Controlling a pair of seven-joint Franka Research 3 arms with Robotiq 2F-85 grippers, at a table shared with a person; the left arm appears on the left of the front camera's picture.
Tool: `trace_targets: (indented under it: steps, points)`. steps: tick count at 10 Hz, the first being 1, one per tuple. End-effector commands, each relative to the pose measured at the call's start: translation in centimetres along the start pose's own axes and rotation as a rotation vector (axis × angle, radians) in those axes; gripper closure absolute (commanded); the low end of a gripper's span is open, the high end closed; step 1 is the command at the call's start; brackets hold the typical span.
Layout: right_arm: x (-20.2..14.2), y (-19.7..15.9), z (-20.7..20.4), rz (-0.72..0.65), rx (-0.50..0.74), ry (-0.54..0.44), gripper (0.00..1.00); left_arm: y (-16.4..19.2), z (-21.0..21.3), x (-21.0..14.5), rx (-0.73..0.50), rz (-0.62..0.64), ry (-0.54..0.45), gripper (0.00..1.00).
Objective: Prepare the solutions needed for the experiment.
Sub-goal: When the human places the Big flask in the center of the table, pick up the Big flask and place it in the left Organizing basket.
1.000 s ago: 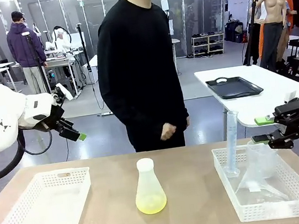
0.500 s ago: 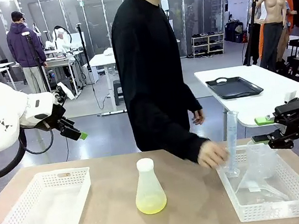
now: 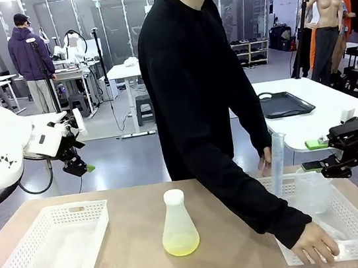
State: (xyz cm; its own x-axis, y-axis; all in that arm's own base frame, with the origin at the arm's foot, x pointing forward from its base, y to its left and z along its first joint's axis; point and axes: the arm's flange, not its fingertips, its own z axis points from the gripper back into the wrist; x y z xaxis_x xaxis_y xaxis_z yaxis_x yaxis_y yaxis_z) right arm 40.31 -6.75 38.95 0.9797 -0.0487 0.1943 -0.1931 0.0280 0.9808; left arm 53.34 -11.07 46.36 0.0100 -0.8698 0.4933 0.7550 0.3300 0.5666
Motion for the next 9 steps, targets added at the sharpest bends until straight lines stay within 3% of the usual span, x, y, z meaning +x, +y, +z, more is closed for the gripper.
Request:
trace_targets:
  steps: [1,2,5,7,9]
  points:
    - [0.1,0.1,0.0,0.005,0.006,0.003,0.36,-0.3,-1.5,-0.9,-0.063,0.054,-0.027,0.0]
    - [0.1,0.1,0.0,0.005,0.006,0.003,0.36,0.0,0.0,0.0,0.0,0.0,0.0,0.0]
    - [0.1,0.1,0.0,0.005,0.006,0.003,0.36,-0.3,-0.3,-0.5,-0.01,0.008,0.003,0.0]
    - [0.1,0.1,0.0,0.005,0.006,0.003,0.36,0.2,-4.8,-0.1,-0.163,-0.135,-0.385,0.0]
    - [0.1,0.1,0.0,0.005,0.006,0.003,0.36,-0.3,-6.8,-1.3,-0.301,-0.152,-0.517,0.0]
